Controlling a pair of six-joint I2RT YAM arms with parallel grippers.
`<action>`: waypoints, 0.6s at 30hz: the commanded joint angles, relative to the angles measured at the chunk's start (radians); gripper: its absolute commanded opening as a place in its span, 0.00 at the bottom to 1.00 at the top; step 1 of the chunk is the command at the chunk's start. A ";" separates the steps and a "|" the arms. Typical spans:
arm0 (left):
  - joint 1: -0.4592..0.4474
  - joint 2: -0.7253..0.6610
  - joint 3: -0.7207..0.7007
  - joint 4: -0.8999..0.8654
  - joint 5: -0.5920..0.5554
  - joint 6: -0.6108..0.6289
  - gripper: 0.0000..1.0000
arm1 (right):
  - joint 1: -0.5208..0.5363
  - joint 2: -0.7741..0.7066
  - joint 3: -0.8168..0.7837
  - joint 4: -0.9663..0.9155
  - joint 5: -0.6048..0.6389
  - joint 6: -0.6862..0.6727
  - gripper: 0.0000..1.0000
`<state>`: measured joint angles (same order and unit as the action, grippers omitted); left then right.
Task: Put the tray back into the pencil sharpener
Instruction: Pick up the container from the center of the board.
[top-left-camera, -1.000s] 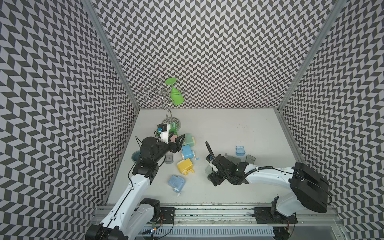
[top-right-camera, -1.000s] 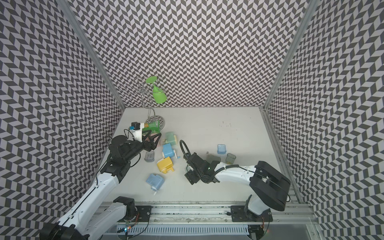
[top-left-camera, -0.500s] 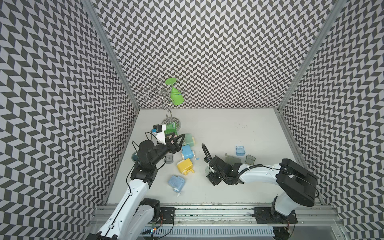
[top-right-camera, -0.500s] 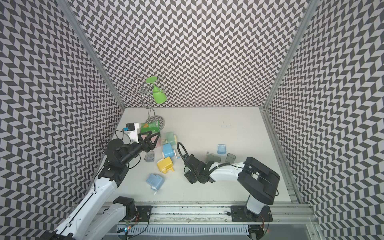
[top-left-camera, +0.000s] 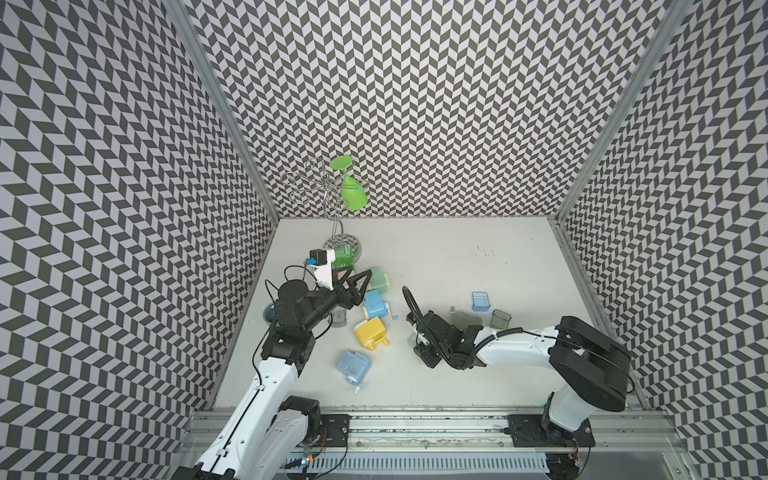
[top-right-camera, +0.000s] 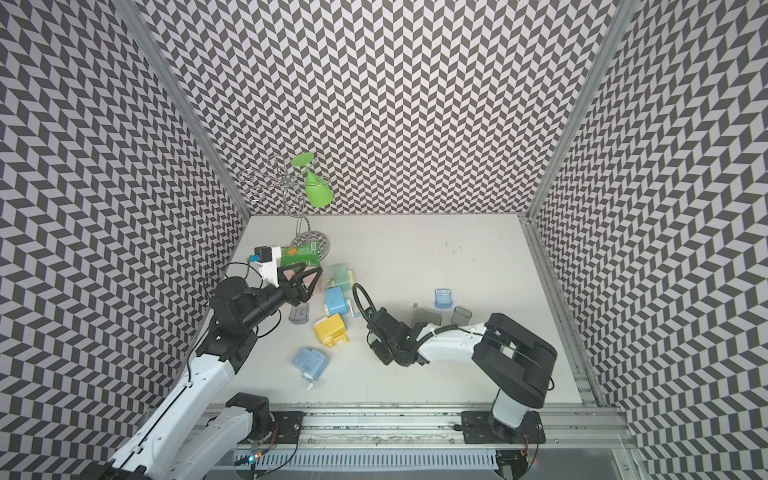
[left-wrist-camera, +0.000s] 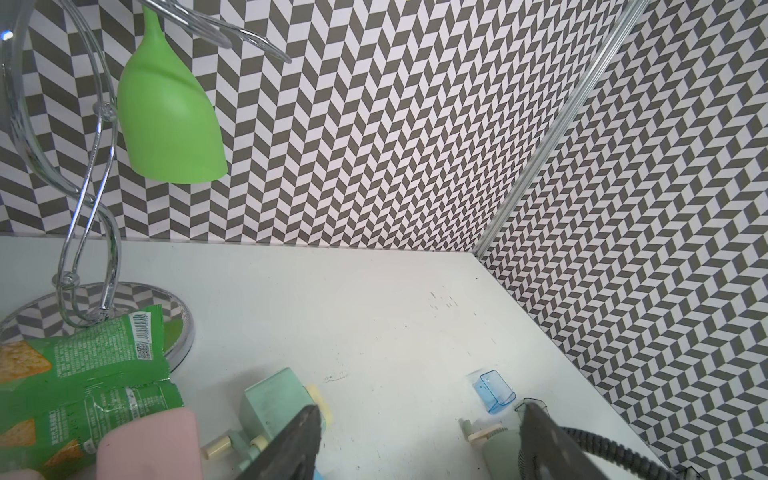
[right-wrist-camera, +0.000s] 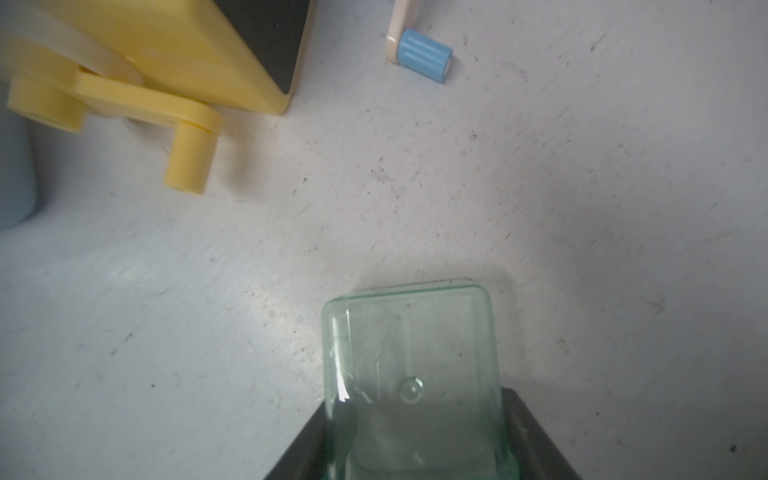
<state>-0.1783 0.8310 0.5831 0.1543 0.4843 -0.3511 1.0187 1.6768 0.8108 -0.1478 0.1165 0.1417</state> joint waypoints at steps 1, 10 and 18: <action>-0.001 0.009 0.062 -0.020 -0.001 0.111 0.77 | 0.004 -0.009 0.008 0.014 -0.018 0.006 0.48; -0.028 -0.013 0.094 -0.037 0.163 0.670 0.78 | -0.067 -0.174 0.016 -0.061 -0.235 0.024 0.46; -0.081 -0.063 0.014 -0.075 0.261 1.103 0.81 | -0.169 -0.338 0.049 -0.208 -0.464 0.033 0.46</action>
<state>-0.2478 0.7925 0.6323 0.0853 0.6998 0.5465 0.8650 1.4025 0.8341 -0.3038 -0.2325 0.1635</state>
